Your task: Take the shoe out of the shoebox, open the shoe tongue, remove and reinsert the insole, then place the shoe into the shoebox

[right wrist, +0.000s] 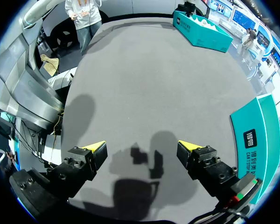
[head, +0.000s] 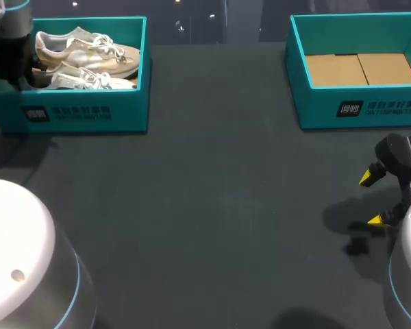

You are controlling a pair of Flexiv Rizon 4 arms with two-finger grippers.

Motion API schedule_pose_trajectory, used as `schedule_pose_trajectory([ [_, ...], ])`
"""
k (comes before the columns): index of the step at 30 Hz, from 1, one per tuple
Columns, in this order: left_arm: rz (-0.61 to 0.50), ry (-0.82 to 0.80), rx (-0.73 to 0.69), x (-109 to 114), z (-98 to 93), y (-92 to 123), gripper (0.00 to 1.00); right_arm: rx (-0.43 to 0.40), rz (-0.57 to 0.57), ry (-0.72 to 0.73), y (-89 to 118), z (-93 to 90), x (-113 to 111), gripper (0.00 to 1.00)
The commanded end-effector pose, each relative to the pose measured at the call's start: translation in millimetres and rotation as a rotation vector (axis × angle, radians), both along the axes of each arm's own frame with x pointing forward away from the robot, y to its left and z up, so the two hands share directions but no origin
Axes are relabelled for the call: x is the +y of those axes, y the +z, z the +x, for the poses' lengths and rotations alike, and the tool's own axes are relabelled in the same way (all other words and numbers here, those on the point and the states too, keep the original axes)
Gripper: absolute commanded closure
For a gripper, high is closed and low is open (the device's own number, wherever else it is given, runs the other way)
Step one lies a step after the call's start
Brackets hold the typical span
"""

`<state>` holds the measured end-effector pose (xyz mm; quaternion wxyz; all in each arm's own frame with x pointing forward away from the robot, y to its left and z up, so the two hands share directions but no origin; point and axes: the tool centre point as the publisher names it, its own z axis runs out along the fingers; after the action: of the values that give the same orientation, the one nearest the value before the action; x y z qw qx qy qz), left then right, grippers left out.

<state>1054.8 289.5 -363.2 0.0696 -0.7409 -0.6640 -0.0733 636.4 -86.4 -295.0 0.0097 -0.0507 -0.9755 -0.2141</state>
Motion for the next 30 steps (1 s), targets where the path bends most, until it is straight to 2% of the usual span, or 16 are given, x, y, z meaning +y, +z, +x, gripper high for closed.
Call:
schedule_pose_trajectory([
  [1,-0.003,-0.003,0.003,6.1,-1.3,12.0,1.00,-0.002,-0.004,-0.002,0.2,-1.6,0.6,0.00],
  [18,0.025,0.005,0.002,23.9,1.2,20.1,1.00,-0.002,-0.004,-0.002,0.2,-1.6,0.6,0.00],
  [30,-0.016,0.078,-0.022,20.0,8.3,54.4,1.00,-0.002,-0.004,-0.002,0.2,-1.6,0.6,0.00],
])
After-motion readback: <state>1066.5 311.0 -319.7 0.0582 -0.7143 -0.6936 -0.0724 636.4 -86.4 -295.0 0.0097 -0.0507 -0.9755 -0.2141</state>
